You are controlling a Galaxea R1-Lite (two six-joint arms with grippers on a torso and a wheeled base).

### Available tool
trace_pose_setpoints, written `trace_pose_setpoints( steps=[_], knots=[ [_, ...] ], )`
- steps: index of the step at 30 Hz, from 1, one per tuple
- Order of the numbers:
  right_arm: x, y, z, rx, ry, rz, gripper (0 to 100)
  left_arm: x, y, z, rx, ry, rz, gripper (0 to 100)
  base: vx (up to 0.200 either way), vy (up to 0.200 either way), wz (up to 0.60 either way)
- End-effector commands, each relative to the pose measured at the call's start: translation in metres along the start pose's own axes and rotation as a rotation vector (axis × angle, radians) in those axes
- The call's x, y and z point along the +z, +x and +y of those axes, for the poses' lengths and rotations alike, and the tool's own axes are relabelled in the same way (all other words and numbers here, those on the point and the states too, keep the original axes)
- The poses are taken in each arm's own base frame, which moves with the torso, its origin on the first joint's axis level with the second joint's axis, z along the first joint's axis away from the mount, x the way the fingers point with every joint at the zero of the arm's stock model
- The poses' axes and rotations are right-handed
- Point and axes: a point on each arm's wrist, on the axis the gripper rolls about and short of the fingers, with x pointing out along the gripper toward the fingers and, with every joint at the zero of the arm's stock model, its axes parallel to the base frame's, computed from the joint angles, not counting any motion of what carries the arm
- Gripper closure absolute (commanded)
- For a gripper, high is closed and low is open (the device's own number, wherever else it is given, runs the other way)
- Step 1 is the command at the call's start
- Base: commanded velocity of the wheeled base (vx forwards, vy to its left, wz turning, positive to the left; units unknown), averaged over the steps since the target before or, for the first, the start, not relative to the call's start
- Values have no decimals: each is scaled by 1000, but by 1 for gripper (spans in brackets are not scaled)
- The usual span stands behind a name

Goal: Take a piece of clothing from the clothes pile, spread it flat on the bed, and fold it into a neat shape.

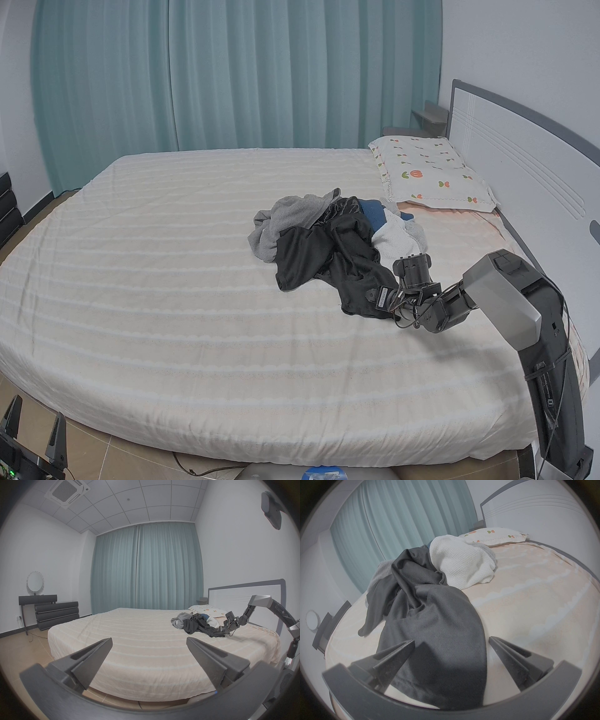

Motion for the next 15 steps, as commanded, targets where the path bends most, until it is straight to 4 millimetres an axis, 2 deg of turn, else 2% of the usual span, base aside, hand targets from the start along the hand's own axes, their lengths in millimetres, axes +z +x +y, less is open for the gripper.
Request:
trace_pose_setpoints(
  steps=[1,2,7,12,15],
  knots=[
    [-7,8,1,1,2,8,0,-5,0,0,0,-1,0,0,0,0,0],
    [-8,8,3,8,4,3,100,-5,0,0,0,-1,0,0,0,0,0],
    [1,-3,17,41,61,-13,100,-5,0,0,0,-1,0,0,0,0,0],
    [3,-11,20,51,71,-12,100,-5,0,0,0,-1,0,0,0,0,0],
    [10,-31,20,70,155,7,100,-5,0,0,0,-1,0,0,0,0,0]
  ],
)
